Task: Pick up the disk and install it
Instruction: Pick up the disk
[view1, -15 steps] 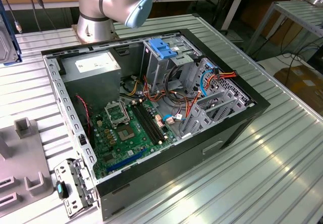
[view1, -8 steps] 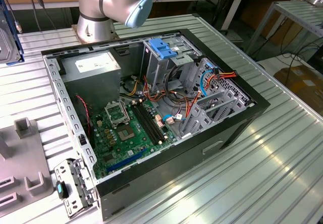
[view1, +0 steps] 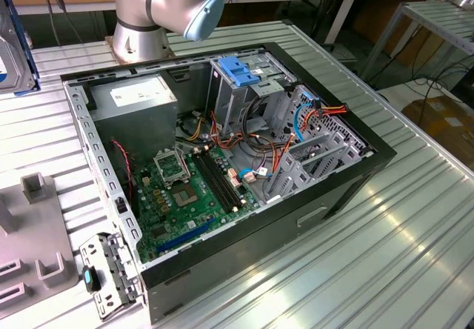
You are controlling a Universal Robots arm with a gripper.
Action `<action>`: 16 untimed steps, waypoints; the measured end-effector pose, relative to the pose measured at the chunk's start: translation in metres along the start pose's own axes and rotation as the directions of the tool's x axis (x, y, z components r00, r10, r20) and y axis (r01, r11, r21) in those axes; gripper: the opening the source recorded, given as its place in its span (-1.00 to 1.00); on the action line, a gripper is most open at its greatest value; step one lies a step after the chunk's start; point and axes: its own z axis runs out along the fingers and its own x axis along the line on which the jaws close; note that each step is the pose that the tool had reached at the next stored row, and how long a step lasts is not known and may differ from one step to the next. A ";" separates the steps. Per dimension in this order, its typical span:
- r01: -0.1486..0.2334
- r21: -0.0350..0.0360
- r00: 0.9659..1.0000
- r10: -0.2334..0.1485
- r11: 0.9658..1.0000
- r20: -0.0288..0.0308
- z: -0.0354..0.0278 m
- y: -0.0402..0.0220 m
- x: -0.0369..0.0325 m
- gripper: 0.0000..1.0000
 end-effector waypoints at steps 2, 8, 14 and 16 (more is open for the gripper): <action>0.000 0.000 1.000 0.000 1.000 0.000 0.0000 -0.0016 0.0003 -0.25; 0.000 0.000 1.000 0.000 1.000 0.000 0.0000 -0.0044 0.0010 -0.25; 0.000 0.000 1.000 0.000 1.000 0.000 0.0000 -0.0067 0.0016 -0.25; 0.000 0.000 1.000 0.000 1.000 0.000 0.0000 -0.0073 0.0019 -0.25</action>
